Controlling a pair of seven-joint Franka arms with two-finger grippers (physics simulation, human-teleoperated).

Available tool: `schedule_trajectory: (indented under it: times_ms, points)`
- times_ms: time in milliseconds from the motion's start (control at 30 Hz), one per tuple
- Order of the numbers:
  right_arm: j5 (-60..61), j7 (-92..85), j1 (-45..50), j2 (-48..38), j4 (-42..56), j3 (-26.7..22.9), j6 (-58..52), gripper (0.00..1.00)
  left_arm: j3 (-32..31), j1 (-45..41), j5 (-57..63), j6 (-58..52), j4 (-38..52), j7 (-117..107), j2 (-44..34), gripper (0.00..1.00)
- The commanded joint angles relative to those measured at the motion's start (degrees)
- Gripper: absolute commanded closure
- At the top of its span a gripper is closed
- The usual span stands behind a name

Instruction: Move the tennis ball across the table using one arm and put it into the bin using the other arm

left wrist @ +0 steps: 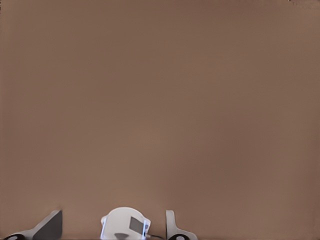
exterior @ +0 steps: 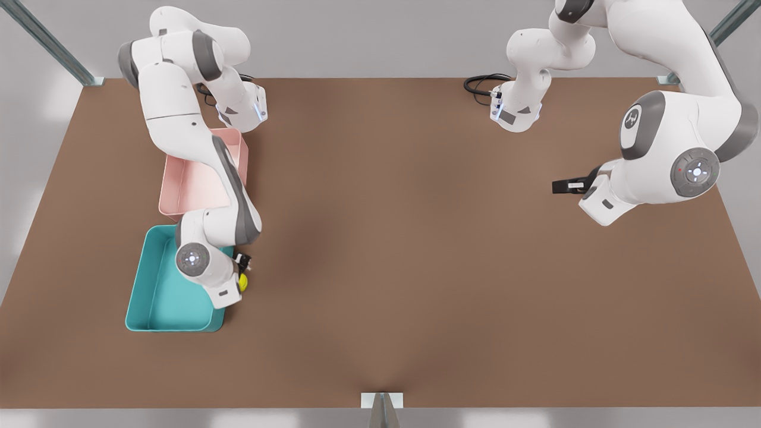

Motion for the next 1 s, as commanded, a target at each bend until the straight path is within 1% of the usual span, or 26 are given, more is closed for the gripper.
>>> schedule_trajectory:
  times_ms: [0,67,300,733,967]
  points:
    - [1.05,-41.33,-0.46,-0.38,-1.38,-0.01,7.39,0.00,-0.01,0.00,0.02,-0.23,0.02,-8.74,0.05,0.00]
    - [2.01,-40.62,-0.73,-1.26,-4.10,-0.10,8.79,0.00,-0.01,0.00,0.02,-0.23,0.02,-8.82,0.05,0.00]
    - [5.62,-40.62,-1.52,-1.61,-7.88,-0.28,11.43,0.00,-0.01,-0.17,0.02,-1.11,0.11,-8.91,0.05,0.00]
    - [5.71,-38.69,-1.52,0.59,-6.39,-1.60,13.01,0.00,-0.01,0.09,-0.07,-1.38,0.02,-8.65,0.13,0.00]
    - [6.32,-38.60,-1.52,0.32,-8.23,-1.51,12.83,0.00,-0.01,0.00,0.02,-1.38,0.11,-8.65,0.13,0.00]
